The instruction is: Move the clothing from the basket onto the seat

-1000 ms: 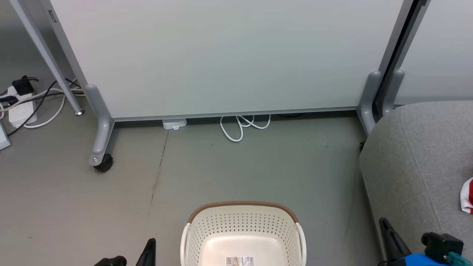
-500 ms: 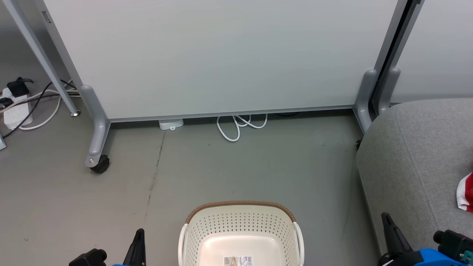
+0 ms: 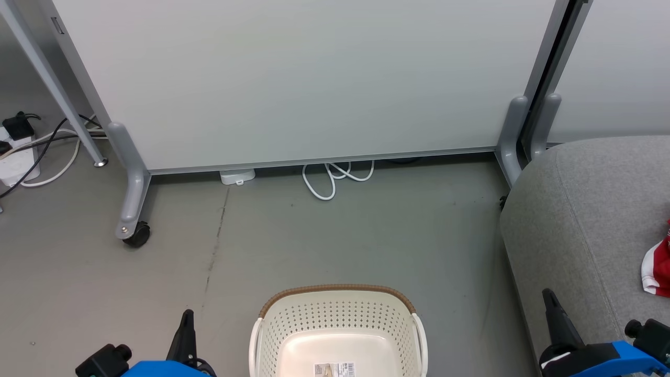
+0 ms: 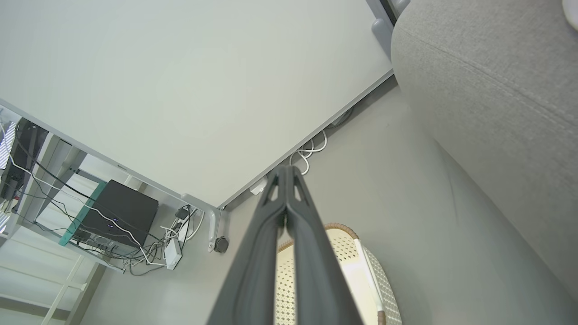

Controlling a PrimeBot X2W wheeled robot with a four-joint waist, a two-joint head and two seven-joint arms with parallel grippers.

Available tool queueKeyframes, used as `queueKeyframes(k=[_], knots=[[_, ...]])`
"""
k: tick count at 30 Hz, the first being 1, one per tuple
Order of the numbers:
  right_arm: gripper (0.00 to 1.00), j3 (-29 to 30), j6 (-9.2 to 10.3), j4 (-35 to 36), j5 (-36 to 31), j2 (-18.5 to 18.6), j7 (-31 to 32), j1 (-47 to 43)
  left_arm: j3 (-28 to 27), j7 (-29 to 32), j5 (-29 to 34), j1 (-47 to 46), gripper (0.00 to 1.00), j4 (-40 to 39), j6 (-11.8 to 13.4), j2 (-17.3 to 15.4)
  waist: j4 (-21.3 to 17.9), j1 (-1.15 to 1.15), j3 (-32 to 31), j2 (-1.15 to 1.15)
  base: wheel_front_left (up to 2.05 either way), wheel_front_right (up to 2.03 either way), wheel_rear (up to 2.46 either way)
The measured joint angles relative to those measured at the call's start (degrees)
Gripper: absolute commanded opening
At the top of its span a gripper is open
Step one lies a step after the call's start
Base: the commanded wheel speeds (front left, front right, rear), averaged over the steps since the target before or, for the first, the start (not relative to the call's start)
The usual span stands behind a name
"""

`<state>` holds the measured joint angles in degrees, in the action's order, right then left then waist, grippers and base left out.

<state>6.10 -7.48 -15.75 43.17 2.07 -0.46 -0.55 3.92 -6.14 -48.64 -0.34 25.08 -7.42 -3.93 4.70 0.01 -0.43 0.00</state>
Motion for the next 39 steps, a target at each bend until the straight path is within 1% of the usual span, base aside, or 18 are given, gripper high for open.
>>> queueKeyframes(k=[17,39], knots=[[0.0,0.1,0.0,0.4,12.5,0.1,1.9,1.6,-2.8,3.1,-11.0,-1.4,0.0,-2.9,0.0,0.2,-0.9,0.0,0.1,0.0,0.0,0.0,0.0],[0.0,0.2,0.01,0.8,25.7,0.2,3.7,3.4,-5.4,6.6,-22.9,-3.0,0.0,-5.7,0.0,0.5,-2.0,-0.01,0.3,0.0,0.0,0.0,0.0]])
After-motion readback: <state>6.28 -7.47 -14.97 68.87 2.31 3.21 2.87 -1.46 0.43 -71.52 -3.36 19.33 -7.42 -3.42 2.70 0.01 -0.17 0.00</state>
